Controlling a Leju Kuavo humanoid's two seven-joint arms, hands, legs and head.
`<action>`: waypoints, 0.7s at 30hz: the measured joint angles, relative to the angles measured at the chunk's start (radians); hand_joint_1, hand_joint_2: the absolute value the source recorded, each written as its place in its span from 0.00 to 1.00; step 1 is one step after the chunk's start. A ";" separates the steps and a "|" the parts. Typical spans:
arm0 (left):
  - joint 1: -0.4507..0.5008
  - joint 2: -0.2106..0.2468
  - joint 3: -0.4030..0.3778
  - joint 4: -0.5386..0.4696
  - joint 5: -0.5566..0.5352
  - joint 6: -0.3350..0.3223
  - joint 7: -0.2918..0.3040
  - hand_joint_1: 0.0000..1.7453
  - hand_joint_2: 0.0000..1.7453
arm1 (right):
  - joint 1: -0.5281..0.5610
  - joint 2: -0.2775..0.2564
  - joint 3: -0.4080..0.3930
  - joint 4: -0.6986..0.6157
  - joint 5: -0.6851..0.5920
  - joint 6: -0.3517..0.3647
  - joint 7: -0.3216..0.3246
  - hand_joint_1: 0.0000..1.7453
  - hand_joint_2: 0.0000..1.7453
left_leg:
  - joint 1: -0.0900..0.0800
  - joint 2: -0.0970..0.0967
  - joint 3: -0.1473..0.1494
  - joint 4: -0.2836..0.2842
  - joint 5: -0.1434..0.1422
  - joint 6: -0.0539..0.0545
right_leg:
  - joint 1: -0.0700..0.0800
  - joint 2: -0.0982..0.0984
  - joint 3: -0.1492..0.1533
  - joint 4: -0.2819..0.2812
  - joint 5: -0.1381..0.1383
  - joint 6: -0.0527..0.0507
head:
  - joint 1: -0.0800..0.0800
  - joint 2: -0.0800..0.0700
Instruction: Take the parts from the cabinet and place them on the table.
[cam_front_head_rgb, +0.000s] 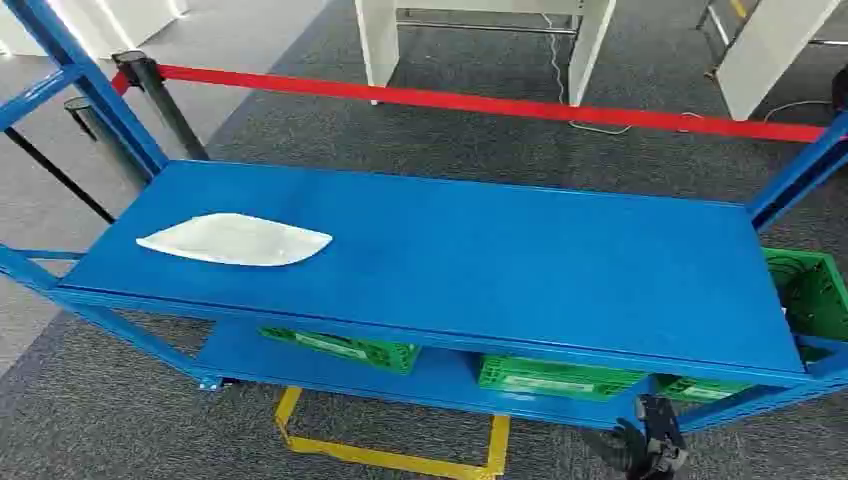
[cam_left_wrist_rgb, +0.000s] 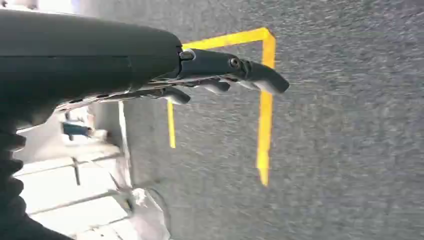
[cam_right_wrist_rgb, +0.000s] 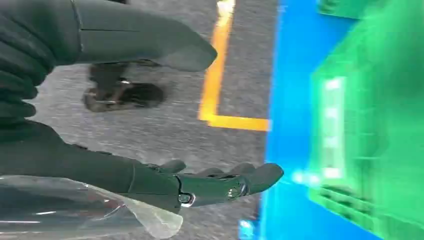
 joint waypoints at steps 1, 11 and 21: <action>-0.002 -0.004 0.011 0.004 0.009 0.007 -0.010 0.00 1.00 | -0.005 0.000 -0.009 0.000 0.001 -0.008 -0.007 0.00 1.00 | -0.001 -0.001 -0.001 0.002 -0.002 0.005 | -0.001 -0.003 -0.005 -0.002 -0.001 0.006 | 0.000 0.000; -0.011 -0.016 0.039 0.011 0.037 0.027 -0.035 0.00 1.00 | -0.007 0.009 -0.039 0.001 0.006 -0.029 -0.026 0.00 1.00 | -0.002 -0.004 0.001 -0.004 0.000 0.020 | -0.003 -0.005 0.003 -0.008 -0.002 0.021 | -0.001 0.000; -0.219 -0.109 0.309 -0.018 0.205 0.163 -0.207 0.00 0.00 | 0.029 0.102 -0.287 0.213 0.056 -0.175 -0.150 0.00 0.00 | -0.008 0.000 0.007 0.021 -0.034 0.003 | -0.006 -0.012 0.002 0.001 0.006 -0.004 | -0.002 0.000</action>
